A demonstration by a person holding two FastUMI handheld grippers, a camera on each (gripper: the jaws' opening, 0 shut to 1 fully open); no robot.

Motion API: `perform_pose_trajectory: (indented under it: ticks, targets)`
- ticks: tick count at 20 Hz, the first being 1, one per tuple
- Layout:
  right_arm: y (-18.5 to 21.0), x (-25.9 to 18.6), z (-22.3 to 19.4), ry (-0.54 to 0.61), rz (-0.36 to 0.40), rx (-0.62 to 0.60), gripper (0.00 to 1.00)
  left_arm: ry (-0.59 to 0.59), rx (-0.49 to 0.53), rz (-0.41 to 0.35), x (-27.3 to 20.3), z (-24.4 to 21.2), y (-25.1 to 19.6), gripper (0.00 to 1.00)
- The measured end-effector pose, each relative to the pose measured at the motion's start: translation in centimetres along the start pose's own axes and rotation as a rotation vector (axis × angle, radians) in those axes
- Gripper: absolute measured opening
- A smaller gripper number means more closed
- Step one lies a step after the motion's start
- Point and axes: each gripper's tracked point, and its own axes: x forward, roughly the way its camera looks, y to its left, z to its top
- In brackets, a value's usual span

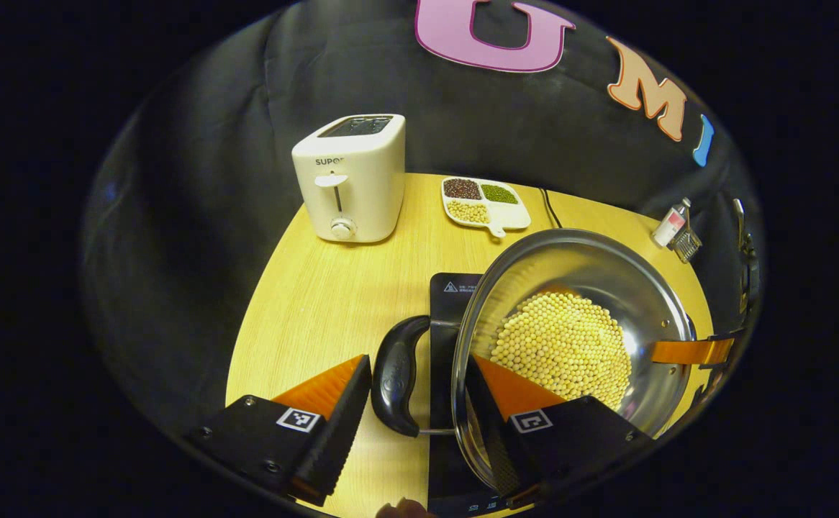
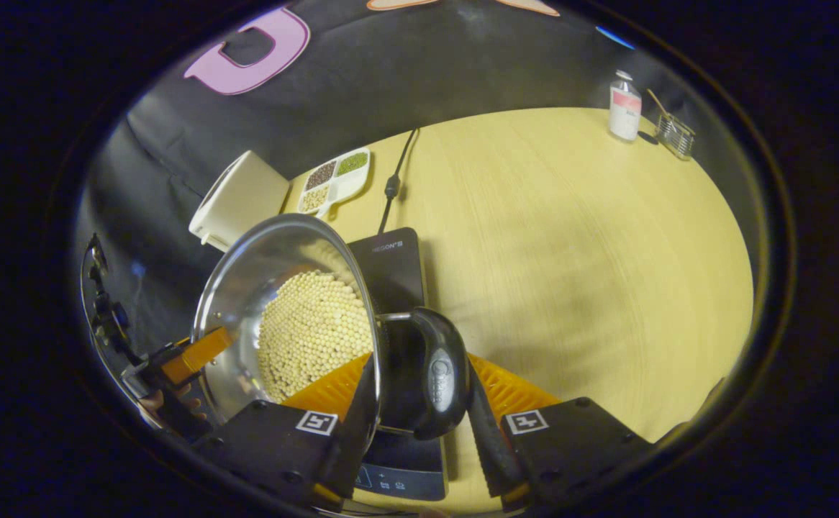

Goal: First push the handle of the pot to place it horizontally, then grasp the pot with both hands and set it on the induction cooktop.

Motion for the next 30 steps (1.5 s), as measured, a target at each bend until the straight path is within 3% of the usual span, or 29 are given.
perform_pose_trajectory:
  ticks: [2,3,8,18,23,25,26,27,30]
  targets:
    - [0.3,-0.3,0.0,0.003,0.036,-0.01,0.67,0.004,-0.04,0.022,-0.6,-0.6,0.0,0.85]
    - [0.6,-0.5,0.0,0.005,0.064,-0.012,0.69,0.0,-0.07,0.032,-1.1,-0.9,0.0,0.81]
    - [1.5,-1.3,-0.3,0.022,0.187,0.058,0.67,-0.01,-0.22,0.05,-3.8,-2.1,-1.2,0.81]
    - [-0.1,-4.8,-1.0,0.045,0.393,0.078,0.67,-0.055,-0.27,0.111,-9.2,-3.9,-5.2,0.81]
    - [-4.4,-6.1,-2.0,0.038,0.432,0.142,0.65,-0.05,-0.313,0.131,-11.2,-6.4,-8.8,0.8]
    - [-5.8,-7.0,-2.1,0.018,0.472,0.172,0.65,-0.061,-0.295,0.135,-11.8,-7.3,-10.5,0.81]
    - [-6.6,-7.1,-2.3,0.014,0.478,0.178,0.65,-0.066,-0.284,0.141,-12.1,-7.7,-11.3,0.81]
    - [-7.5,-7.2,-2.9,0.012,0.476,0.179,0.72,-0.056,-0.281,0.142,-12.4,-8.3,-12.2,0.81]
    - [-9.7,-7.7,-3.2,-0.001,0.484,0.215,0.71,-0.018,-0.237,0.138,-12.8,-9.4,-14.4,0.81]
